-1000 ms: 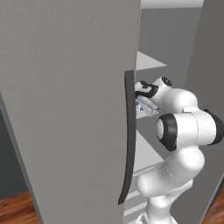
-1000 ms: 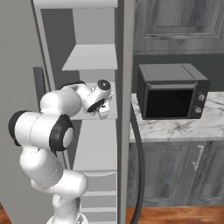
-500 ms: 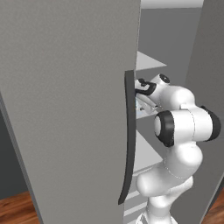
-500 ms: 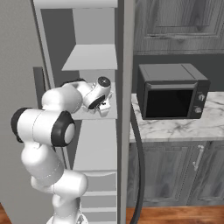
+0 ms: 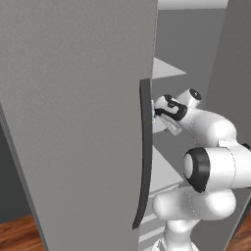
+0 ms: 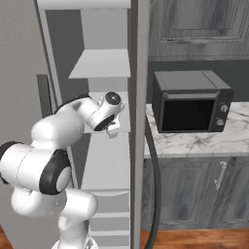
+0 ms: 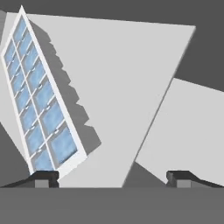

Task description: The ice cube tray has been filled with water. Take the tray and place it in the freezer to make ice. Close the freezer door after placing the tray.

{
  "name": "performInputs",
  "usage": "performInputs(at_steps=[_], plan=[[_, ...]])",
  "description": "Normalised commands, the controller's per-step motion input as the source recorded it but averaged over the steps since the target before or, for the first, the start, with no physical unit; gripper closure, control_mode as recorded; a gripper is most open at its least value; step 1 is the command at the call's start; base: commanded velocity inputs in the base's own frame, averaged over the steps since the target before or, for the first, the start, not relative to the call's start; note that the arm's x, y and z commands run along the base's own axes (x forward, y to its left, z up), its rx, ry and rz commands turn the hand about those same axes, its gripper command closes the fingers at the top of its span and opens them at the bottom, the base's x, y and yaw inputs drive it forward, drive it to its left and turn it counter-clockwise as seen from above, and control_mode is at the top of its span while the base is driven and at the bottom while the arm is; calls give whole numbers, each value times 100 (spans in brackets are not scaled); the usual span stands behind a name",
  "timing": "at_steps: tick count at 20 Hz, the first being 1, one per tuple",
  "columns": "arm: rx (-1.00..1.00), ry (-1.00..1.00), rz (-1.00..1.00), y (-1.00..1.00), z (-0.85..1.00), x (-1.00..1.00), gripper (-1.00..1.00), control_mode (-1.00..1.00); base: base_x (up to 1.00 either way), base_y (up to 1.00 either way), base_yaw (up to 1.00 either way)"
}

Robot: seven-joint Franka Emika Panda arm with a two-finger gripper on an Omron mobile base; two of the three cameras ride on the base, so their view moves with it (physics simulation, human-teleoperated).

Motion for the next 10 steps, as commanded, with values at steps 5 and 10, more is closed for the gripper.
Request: performInputs(at_steps=[5,10], plan=[[0,-6,-5,-2,19,-100,-100,-100,0,0,0],[0,-11,-6,-16,82,-95,-100,-100,0,0,0]])
